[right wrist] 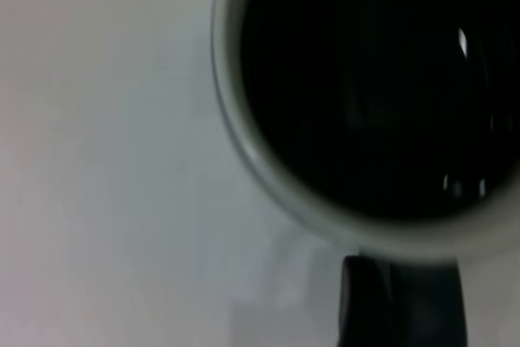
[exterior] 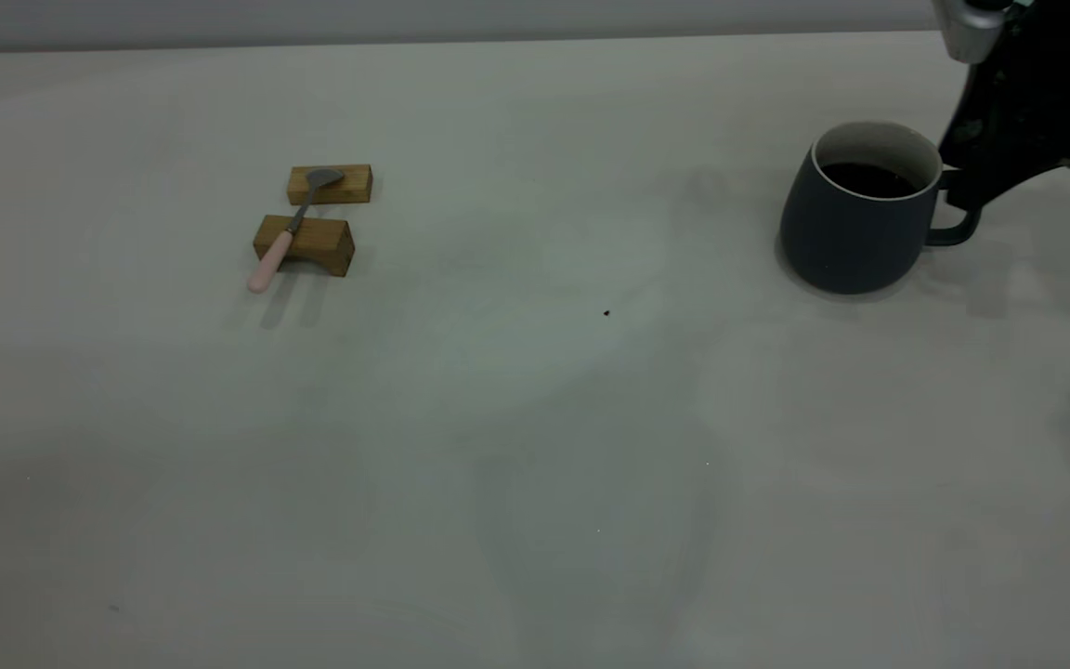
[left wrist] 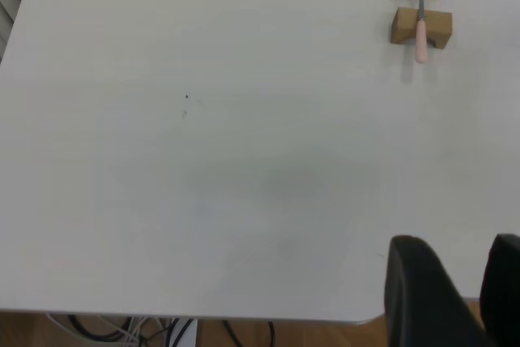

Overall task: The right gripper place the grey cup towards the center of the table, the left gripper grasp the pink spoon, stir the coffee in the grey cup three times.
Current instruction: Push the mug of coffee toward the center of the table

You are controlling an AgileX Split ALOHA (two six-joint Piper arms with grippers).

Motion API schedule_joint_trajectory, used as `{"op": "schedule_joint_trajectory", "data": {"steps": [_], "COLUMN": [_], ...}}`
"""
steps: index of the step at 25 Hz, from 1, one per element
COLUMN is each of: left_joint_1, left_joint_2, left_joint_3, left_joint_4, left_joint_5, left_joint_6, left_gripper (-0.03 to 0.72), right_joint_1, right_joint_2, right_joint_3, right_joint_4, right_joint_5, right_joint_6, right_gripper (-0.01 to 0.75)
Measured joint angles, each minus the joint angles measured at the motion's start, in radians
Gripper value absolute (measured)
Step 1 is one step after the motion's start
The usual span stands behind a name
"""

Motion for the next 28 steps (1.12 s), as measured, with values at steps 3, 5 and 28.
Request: {"op": "schedule_joint_trajectory", "data": {"steps": [3, 5, 28], "left_joint_1": [0.0, 0.0, 0.0], "left_joint_2": [0.0, 0.0, 0.0], "left_joint_3": [0.0, 0.0, 0.0], "left_joint_4": [0.0, 0.0, 0.0], "left_joint_5": [0.0, 0.0, 0.0], "left_joint_6": [0.0, 0.0, 0.0], "left_gripper": [0.26, 0.26, 0.26], "right_joint_1": [0.018, 0.043, 0.375], "right_joint_2": [0.015, 0.026, 0.047], "right_joint_3": [0.0, 0.0, -0.001], "right_joint_4": [0.032, 0.039, 0.317], "right_joint_5": [-0.006, -0.016, -0.222], "right_joint_6": [-0.051, -0.063, -0.058], "right_gripper": [0.491, 0.491, 0.491]}}
